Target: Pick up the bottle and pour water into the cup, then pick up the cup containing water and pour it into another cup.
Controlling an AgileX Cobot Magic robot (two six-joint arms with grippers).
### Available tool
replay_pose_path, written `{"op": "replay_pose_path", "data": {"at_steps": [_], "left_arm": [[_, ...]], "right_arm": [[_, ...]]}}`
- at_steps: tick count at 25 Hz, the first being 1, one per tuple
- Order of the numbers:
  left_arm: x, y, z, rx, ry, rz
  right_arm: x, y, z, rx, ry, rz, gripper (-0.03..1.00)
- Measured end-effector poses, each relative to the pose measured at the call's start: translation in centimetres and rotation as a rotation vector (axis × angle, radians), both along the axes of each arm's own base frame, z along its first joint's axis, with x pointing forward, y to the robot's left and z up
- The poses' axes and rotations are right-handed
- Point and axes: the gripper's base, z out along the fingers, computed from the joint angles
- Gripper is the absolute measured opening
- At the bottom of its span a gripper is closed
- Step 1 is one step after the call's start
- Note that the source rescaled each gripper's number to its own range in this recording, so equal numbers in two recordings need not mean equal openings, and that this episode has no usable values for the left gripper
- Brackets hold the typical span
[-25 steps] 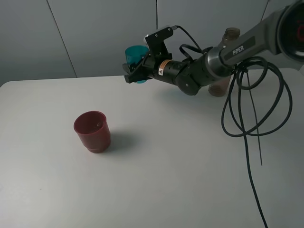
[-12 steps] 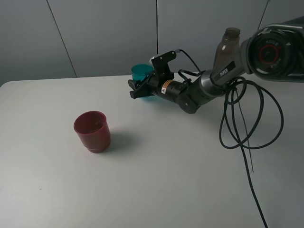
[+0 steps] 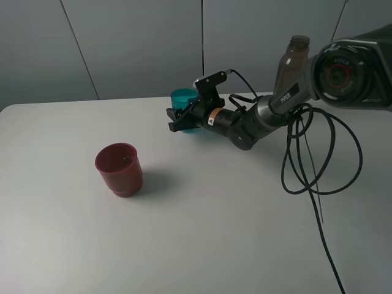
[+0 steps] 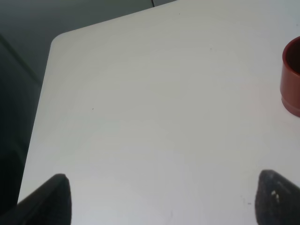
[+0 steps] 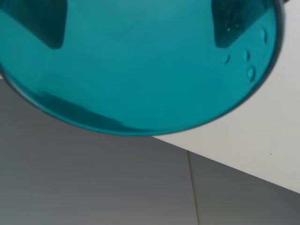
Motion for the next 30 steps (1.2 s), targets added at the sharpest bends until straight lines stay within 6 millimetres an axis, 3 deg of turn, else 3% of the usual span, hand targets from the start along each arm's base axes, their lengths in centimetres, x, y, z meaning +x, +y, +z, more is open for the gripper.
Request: {"op": "replay_pose_path", "data": {"at_steps": [7, 8, 10, 11, 13, 20, 30], "left_arm": [[0.0, 0.0, 0.0, 0.000, 0.000, 0.000], [0.0, 0.0, 0.0, 0.000, 0.000, 0.000], [0.0, 0.0, 0.0, -0.002, 0.000, 0.001], [0.0, 0.0, 0.0, -0.002, 0.000, 0.001], [0.0, 0.0, 0.0, -0.002, 0.000, 0.001], [0.0, 0.0, 0.0, -0.002, 0.000, 0.001], [0.0, 0.0, 0.0, -0.002, 0.000, 0.001]], "right_arm": [[0.0, 0.0, 0.0, 0.000, 0.000, 0.000, 0.05], [0.0, 0.0, 0.0, 0.000, 0.000, 0.000, 0.18], [0.0, 0.0, -0.1, 0.000, 0.003, -0.001, 0.71], [0.0, 0.0, -0.1, -0.002, 0.005, -0.002, 0.88], [0.0, -0.1, -0.1, -0.011, 0.016, -0.005, 0.98], [-1.5, -1.0, 1.4, -0.050, 0.041, -0.007, 0.99], [-6.8, -4.5, 6.2, -0.176, -0.001, -0.014, 1.00]]}}
